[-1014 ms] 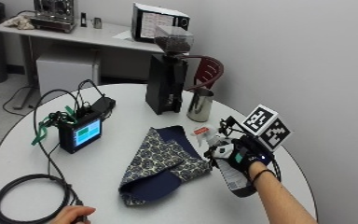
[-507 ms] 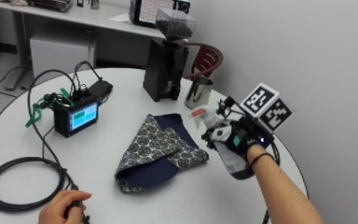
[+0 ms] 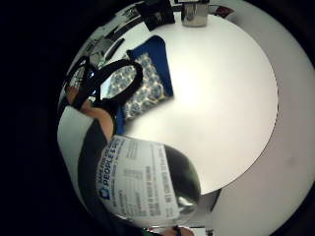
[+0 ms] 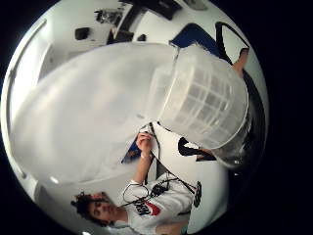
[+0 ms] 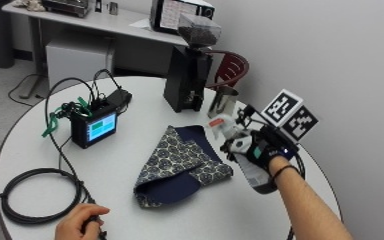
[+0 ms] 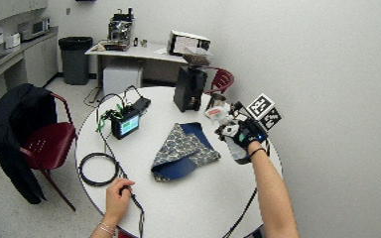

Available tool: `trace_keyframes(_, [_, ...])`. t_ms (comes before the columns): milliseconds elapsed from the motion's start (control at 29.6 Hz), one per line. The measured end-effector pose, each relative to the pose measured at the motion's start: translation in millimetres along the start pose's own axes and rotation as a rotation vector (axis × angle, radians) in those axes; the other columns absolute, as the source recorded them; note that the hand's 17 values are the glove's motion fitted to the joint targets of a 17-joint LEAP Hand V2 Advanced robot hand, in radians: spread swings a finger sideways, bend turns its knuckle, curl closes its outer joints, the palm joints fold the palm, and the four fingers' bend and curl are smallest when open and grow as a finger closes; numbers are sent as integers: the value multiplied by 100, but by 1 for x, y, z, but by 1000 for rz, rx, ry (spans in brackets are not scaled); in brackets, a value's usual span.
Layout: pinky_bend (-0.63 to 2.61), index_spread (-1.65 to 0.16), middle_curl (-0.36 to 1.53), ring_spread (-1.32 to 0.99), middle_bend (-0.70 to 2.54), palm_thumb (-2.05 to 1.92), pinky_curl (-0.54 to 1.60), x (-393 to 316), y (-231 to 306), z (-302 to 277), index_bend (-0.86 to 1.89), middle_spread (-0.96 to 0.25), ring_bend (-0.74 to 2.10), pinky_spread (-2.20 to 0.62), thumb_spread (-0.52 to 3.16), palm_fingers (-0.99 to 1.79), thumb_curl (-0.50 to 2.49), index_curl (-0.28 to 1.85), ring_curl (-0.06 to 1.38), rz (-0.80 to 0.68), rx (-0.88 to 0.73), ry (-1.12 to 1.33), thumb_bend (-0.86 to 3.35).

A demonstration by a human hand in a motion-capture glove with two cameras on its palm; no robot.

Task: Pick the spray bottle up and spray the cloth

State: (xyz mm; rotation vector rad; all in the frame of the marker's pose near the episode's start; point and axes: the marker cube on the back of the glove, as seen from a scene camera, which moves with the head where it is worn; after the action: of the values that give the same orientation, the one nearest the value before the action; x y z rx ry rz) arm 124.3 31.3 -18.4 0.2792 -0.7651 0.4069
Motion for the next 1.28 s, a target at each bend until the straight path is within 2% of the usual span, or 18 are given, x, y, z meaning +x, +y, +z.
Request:
trace_keyframes(135, [40,-22,47,-12,43,98,40,29,3,16,15,-11,58,-14,65,125,64,40,44,41,-37,29,-3])
trace_keyframes(406, [40,-22,47,-12,43,98,41,-10,9,-42,15,-11,58,-14,64,125,64,40,44,-30,64,-10,-3])
trace_keyframes(710, [41,-22,48,-12,42,98,40,40,9,-1,15,-10,58,-14,64,125,65,40,44,54,-21,33,-3])
trace_keyframes(981, [41,-22,48,-12,43,98,40,-45,19,-49,15,-10,58,-14,64,124,65,40,44,-227,160,-195,-3])
trace_keyframes(1285, [39,-23,48,-12,43,98,40,-125,24,-2,15,-10,58,-13,64,123,65,41,44,-436,204,-439,-3])
